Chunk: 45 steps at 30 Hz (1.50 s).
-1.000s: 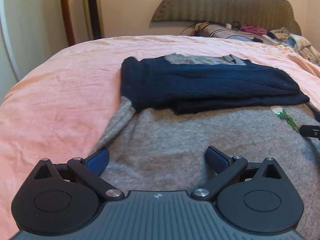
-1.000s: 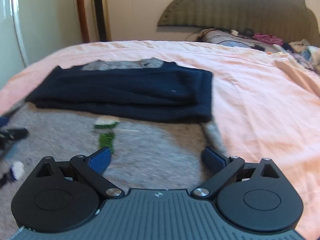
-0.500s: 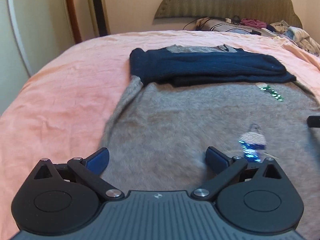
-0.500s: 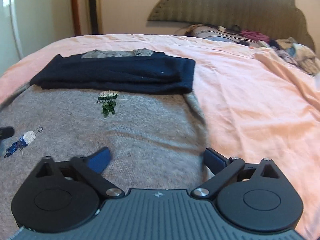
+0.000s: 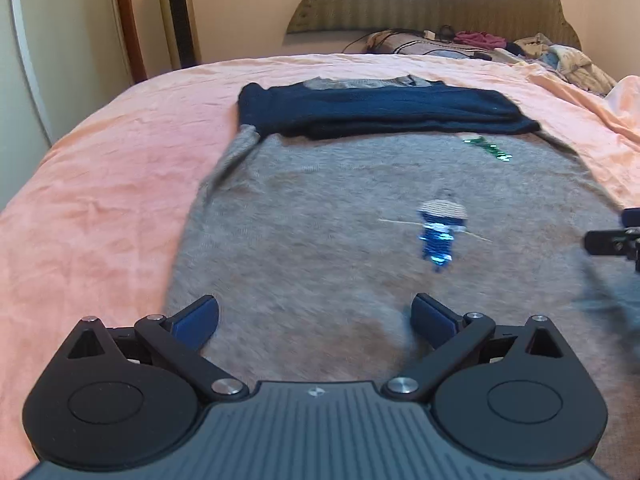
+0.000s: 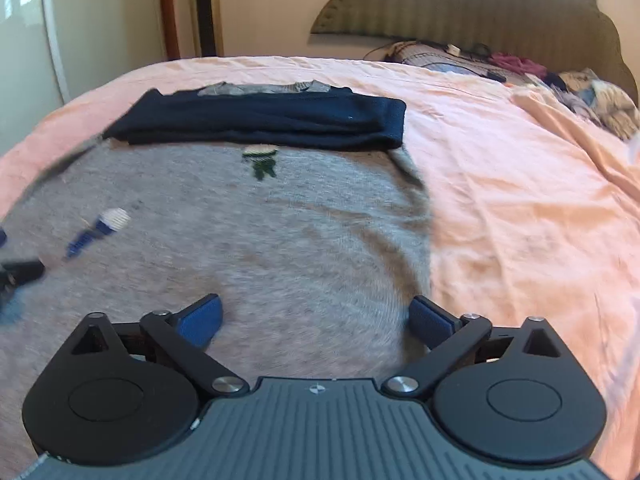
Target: Fold small clothes
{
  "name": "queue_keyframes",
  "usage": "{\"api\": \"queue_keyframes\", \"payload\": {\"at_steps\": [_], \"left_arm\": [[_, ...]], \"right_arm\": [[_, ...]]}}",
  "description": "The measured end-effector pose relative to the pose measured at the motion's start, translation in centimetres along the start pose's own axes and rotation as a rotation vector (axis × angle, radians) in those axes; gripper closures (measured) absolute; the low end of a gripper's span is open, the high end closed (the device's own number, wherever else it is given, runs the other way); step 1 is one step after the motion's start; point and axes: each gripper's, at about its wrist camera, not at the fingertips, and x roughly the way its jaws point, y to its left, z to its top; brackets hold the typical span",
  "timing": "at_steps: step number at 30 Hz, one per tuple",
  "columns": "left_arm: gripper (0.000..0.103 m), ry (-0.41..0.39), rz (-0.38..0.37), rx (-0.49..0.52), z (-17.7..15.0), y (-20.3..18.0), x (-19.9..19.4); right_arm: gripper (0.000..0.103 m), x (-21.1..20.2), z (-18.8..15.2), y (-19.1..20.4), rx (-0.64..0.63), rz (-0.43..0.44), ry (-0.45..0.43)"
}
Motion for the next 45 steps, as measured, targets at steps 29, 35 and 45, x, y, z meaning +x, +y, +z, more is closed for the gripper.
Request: {"api": "queue_keyframes", "payload": {"at_steps": [29, 35, 45], "left_arm": [[0.000, -0.016, -0.103, 0.132, -7.2, -0.6, -8.5], [0.000, 0.028, -0.137, 0.150, -8.8, -0.5, -8.2], [0.000, 0.077, -0.219, -0.227, -9.7, 7.2, -11.2]], "right_arm": [[0.000, -7.2, -6.5, 2.9, -0.065, 0.015, 0.027], [0.000, -7.2, -9.4, 5.6, -0.180, 0.098, 0.036], [0.000, -12.4, -9.0, -1.3, 0.082, 0.091, 0.041]]}}
